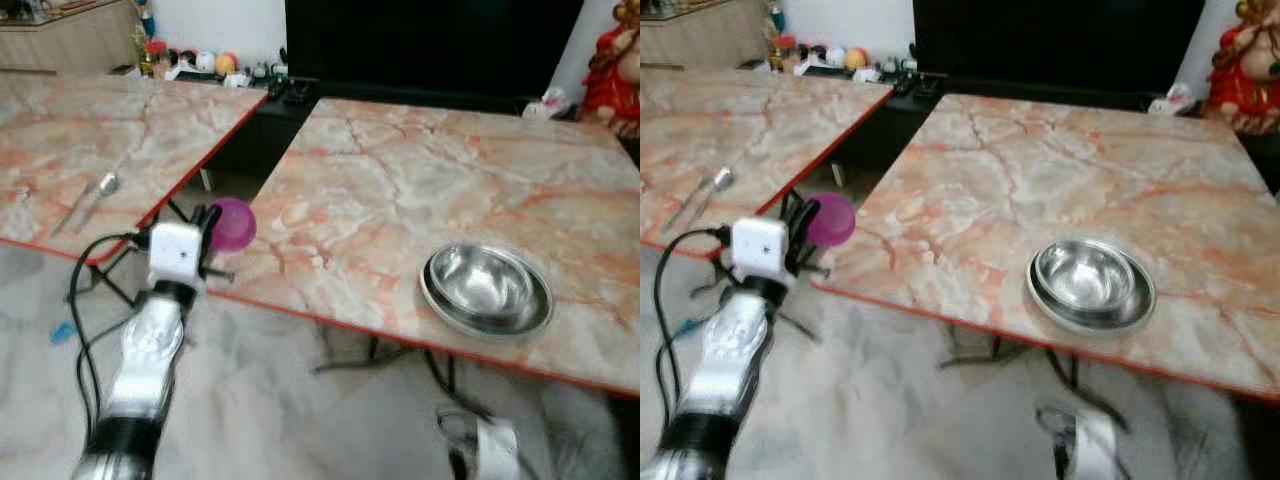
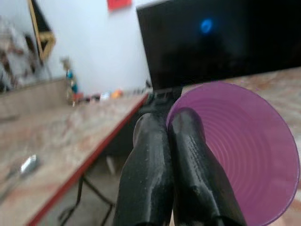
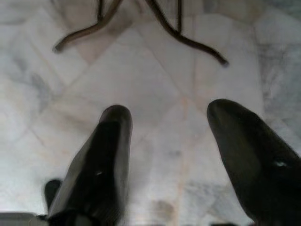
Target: Setting the table
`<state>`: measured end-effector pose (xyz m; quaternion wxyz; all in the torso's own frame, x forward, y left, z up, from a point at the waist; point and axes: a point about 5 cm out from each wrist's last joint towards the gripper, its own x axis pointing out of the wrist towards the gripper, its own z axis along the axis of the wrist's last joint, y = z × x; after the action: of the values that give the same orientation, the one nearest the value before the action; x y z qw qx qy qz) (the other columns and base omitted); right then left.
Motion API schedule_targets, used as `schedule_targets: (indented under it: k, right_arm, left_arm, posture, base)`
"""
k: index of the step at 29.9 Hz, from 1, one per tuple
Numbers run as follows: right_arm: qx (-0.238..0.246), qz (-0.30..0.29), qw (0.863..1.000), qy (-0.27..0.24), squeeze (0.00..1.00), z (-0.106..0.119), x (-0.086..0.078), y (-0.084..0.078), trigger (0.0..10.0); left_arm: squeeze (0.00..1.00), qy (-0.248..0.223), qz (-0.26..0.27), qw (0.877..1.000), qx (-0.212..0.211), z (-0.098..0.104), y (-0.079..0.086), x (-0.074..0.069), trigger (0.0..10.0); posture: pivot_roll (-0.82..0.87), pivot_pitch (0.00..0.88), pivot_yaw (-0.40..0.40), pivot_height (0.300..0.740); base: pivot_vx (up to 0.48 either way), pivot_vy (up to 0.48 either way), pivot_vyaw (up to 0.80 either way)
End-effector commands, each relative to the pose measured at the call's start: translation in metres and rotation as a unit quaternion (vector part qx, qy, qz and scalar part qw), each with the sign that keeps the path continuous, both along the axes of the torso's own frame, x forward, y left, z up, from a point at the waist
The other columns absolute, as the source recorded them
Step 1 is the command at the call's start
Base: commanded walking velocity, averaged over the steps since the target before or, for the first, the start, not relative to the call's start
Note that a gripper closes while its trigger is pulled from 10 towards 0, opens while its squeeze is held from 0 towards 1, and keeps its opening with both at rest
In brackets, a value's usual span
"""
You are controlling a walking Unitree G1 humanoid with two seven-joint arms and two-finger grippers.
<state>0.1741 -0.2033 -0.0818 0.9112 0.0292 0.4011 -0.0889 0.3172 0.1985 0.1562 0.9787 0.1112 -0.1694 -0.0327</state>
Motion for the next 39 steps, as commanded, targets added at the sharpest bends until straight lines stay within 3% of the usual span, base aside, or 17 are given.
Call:
schedule_targets:
  k: [1, 9, 26, 33, 39]
  right_arm:
    - [-0.001, -0.003, 1.0, 0.007, 0.0, -0.002, -0.004, -0.003, 10.0]
    - [-0.001, -0.005, 1.0, 0.0, 0.0, -0.001, -0.004, -0.004, 10.0]
    - [-0.002, -0.005, 1.0, -0.001, 0.0, -0.001, -0.004, -0.003, 10.0]
    - [0.004, -0.005, 1.0, 0.0, 0.0, -0.001, -0.004, -0.002, 10.0]
    - [0.0, -0.001, 1.0, -0.005, 0.0, 0.0, -0.002, -0.002, 10.0]
  left_arm:
    - [0.0, 0.014, -0.033, 0.999, -0.019, 0.0, -0.01, 0.004, 10.0]
    - [0.0, 0.036, -0.069, 0.997, -0.014, -0.006, -0.014, 0.004, 10.0]
    - [0.0, 0.043, -0.086, 0.995, -0.013, -0.007, -0.021, 0.005, 10.0]
    - [0.0, 0.041, -0.088, 0.995, -0.015, -0.007, -0.023, 0.005, 10.0]
    - [0.0, 0.045, -0.083, 0.995, -0.024, -0.007, -0.02, 0.005, 10.0]
  posture:
    - [-0.02, 0.012, 0.001, 0.74]
    - [-0.02, 0.011, 0.002, 0.74]
    - [-0.02, 0.011, 0.002, 0.74]
    - [-0.02, 0.008, -0.001, 0.74]
    - [-0.02, 0.008, -0.004, 0.74]
  base:
    - [0.0, 0.0, -0.74]
    - [0.0, 0.0, -0.68]
    - [0.0, 0.0, 0.0]
    - [0.0, -0.378, -0.24]
    - [0.0, 0.0, -0.26]
